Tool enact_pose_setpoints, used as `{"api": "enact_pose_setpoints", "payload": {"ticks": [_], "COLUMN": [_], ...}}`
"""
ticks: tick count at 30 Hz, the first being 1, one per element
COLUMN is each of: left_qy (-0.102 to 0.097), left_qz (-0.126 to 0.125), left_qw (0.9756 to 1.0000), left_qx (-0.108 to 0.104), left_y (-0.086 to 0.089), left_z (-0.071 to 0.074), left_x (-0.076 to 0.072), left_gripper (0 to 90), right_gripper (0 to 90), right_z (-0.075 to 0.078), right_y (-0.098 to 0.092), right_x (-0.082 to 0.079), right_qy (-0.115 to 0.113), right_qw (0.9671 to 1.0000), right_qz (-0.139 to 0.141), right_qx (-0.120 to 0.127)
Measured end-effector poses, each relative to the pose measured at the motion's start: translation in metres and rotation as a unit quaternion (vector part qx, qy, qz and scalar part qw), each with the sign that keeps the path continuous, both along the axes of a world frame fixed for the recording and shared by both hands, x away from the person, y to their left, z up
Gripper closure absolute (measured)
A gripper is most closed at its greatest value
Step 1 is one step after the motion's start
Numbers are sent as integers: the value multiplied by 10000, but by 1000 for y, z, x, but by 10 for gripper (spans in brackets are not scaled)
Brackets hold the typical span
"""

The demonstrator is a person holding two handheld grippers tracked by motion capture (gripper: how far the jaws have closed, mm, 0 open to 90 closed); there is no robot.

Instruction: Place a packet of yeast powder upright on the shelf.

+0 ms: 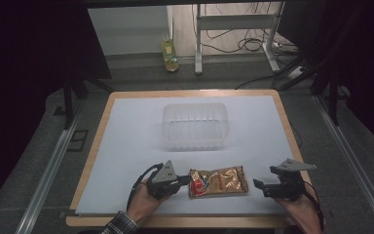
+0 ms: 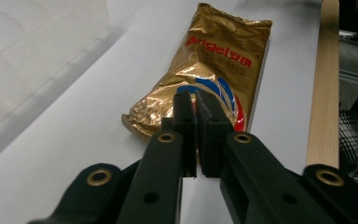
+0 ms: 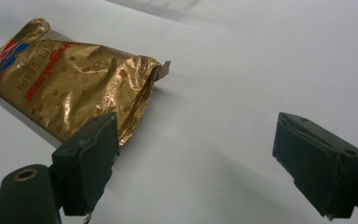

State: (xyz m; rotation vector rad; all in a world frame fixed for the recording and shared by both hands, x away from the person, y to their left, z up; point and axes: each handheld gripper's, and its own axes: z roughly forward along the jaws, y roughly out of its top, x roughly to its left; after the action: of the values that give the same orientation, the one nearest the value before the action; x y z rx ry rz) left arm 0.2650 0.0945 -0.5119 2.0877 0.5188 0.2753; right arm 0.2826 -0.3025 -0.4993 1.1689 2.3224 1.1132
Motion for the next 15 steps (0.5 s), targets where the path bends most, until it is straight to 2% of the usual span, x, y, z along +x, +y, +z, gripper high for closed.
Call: {"api": "enact_pose_setpoints", "payload": {"ticks": [15], "left_qy": [-39], "left_qz": [-153], "left_qw": [9996], "left_qx": [242], "left_y": [-24], "left_z": [-11], "left_x": [8], "left_gripper": [893], "right_gripper": [112], "right_z": [-2], "right_y": [-1], "right_x": [4], "right_qy": [130], "right_qw": [9998], "right_qz": [-127], "right_qx": [76]}}
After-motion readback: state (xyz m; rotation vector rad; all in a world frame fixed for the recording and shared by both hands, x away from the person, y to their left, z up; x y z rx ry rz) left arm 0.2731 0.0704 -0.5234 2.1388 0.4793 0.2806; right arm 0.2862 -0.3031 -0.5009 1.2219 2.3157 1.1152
